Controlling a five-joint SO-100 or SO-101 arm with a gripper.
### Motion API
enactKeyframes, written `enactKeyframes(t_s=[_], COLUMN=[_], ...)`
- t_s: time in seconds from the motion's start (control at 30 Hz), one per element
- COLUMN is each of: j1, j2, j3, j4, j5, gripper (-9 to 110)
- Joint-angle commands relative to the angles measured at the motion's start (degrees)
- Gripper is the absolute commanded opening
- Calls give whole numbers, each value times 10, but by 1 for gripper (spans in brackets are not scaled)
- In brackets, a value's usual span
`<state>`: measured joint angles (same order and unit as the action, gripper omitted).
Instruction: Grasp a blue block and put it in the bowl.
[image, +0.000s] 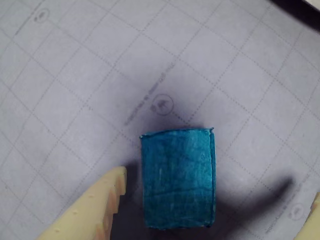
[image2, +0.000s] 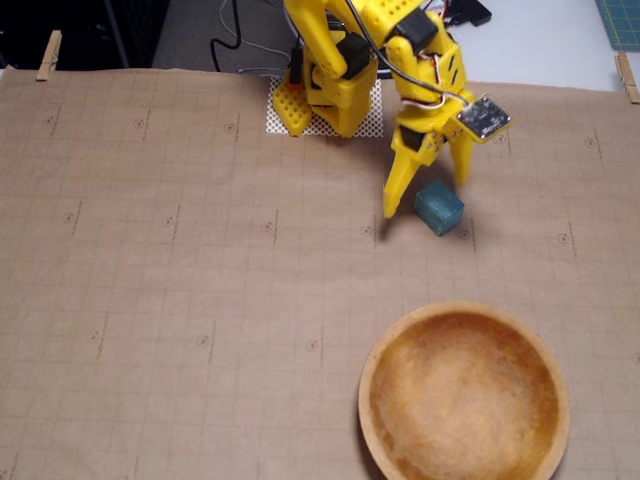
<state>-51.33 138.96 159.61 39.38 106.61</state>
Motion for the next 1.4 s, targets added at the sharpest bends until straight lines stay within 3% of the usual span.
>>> enactKeyframes(t_s=[0.0, 0.43, 1.37], j1=[-2, -10, -11], j2=[-1, 7, 14], j3=[9, 114, 142], j4=[-57, -157, -204], j5=[1, -3, -4], gripper=[49, 49, 48])
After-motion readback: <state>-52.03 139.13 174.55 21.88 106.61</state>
